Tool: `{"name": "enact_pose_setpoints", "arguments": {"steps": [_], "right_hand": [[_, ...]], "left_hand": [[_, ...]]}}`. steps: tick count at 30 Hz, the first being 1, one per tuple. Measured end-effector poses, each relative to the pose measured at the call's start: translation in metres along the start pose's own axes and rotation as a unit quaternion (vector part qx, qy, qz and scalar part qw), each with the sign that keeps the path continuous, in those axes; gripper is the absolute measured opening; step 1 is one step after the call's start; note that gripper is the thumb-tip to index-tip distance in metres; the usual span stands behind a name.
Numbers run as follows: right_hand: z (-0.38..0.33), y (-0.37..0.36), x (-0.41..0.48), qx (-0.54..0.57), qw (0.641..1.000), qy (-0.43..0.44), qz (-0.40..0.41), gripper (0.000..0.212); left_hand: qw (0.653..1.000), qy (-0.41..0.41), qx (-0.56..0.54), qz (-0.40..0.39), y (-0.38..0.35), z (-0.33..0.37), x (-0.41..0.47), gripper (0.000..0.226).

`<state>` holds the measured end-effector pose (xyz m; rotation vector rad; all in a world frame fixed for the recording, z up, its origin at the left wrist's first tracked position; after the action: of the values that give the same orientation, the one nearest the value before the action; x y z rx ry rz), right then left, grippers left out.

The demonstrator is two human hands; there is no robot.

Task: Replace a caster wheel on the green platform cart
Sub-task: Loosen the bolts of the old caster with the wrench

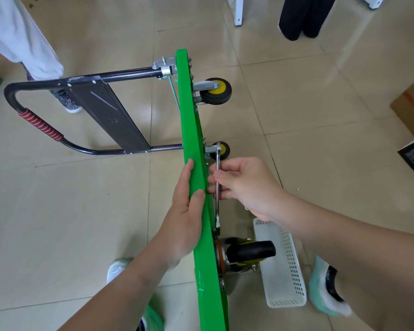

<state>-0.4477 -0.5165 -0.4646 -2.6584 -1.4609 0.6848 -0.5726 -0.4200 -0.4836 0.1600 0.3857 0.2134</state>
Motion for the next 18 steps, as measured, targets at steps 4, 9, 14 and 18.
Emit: {"name": "enact_pose_setpoints", "arguments": {"steps": [4,9,14,18], "right_hand": [[-0.002,-0.003,-0.003,-0.021,0.999,0.028,-0.026,0.016],[0.004,-0.002,-0.006,-0.028,0.999,0.026,-0.02,0.017],[0.009,-0.005,-0.023,-0.041,0.996,0.077,-0.023,0.019],[0.021,-0.01,-0.059,-0.091,0.978,0.185,-0.045,0.024]], "left_hand": [[1.0,0.0,-0.004,0.008,0.001,-0.003,0.002,0.058],[1.0,0.001,-0.005,0.008,0.001,-0.005,0.003,0.059],[1.0,-0.001,0.008,0.007,0.001,-0.001,0.0,0.059],[1.0,-0.001,0.004,0.007,0.0,-0.003,0.0,0.058]]}}
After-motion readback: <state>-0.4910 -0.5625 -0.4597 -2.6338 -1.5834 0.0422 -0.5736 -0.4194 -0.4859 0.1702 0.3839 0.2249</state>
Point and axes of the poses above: each hand's wrist, its own x-axis towards the middle knuckle, its own y-axis out of the back of the hand, z = x × y, the point moved 1 cm from there along x, towards the middle knuckle, and after that the axes turned 15 degrees about -z, right-handed, at the moved point
